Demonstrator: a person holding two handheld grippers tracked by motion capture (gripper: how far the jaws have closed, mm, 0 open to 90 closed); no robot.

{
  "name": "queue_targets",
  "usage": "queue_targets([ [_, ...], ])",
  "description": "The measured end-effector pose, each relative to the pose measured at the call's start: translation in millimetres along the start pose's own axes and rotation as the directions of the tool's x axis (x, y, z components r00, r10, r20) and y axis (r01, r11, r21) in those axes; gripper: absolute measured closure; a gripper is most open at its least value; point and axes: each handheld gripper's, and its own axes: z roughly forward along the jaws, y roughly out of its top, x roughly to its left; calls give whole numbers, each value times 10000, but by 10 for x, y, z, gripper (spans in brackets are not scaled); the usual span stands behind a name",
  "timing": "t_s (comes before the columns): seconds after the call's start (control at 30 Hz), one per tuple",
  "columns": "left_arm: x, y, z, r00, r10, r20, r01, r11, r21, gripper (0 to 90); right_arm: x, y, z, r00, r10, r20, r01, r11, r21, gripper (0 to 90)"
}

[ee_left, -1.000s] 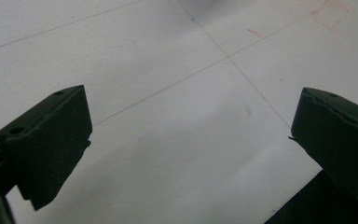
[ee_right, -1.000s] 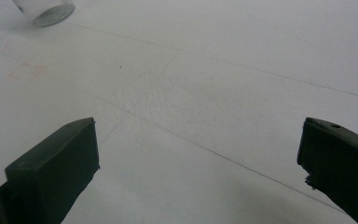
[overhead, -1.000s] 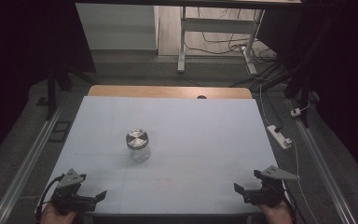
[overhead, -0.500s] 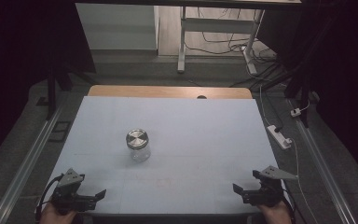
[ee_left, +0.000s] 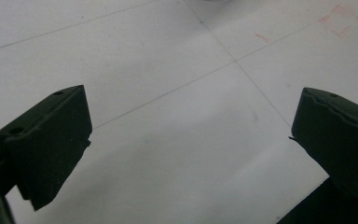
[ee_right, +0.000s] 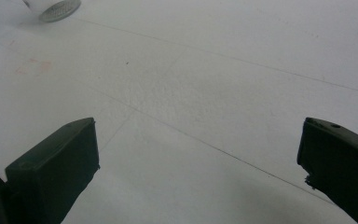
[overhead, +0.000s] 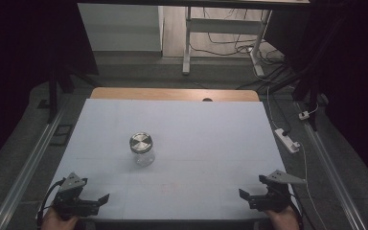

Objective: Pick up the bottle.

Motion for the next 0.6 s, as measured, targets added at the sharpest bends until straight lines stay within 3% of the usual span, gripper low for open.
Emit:
queue_targets([
  [0.2,2,21,-4,9996,149,251,-144,9997,-198,0,5,2,7,10000,-45,14,45,10000,72,0],
  [0.6,-24,100,19,9986,422,313,-413,9987,-297,0,12,4,16,9999,-127,-20,128,9998,153,0],
])
